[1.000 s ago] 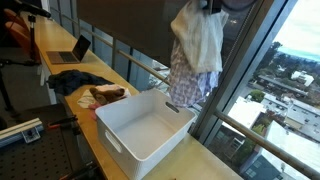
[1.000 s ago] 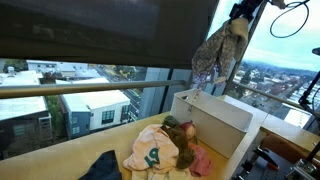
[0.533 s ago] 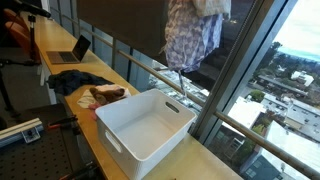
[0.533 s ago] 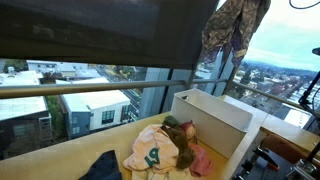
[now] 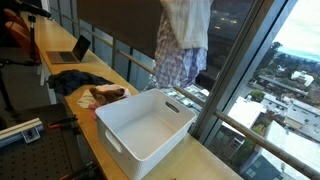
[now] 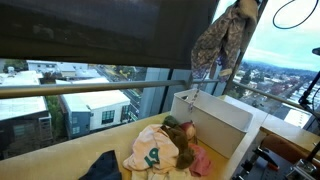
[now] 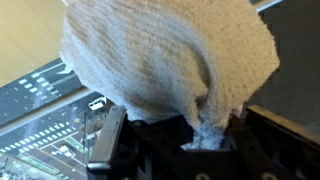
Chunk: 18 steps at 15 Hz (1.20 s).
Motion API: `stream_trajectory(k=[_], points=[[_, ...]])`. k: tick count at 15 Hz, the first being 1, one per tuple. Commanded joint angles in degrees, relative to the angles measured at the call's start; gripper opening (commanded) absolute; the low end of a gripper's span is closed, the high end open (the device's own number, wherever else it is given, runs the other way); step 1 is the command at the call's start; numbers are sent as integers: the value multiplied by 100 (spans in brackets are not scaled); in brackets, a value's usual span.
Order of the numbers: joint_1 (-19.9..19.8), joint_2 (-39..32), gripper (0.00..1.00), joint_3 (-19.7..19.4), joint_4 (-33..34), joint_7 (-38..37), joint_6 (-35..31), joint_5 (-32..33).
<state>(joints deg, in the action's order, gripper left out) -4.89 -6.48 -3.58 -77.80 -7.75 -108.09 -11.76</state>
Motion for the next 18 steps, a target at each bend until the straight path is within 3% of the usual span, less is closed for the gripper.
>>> stream_trajectory(k=[1,5,18], points=[[99,319,0,139,-1089,259,-352,-273],[258,412,0,248,-1519,304,-429,-216],[277,731,0,137,-362,363,-56,-171]])
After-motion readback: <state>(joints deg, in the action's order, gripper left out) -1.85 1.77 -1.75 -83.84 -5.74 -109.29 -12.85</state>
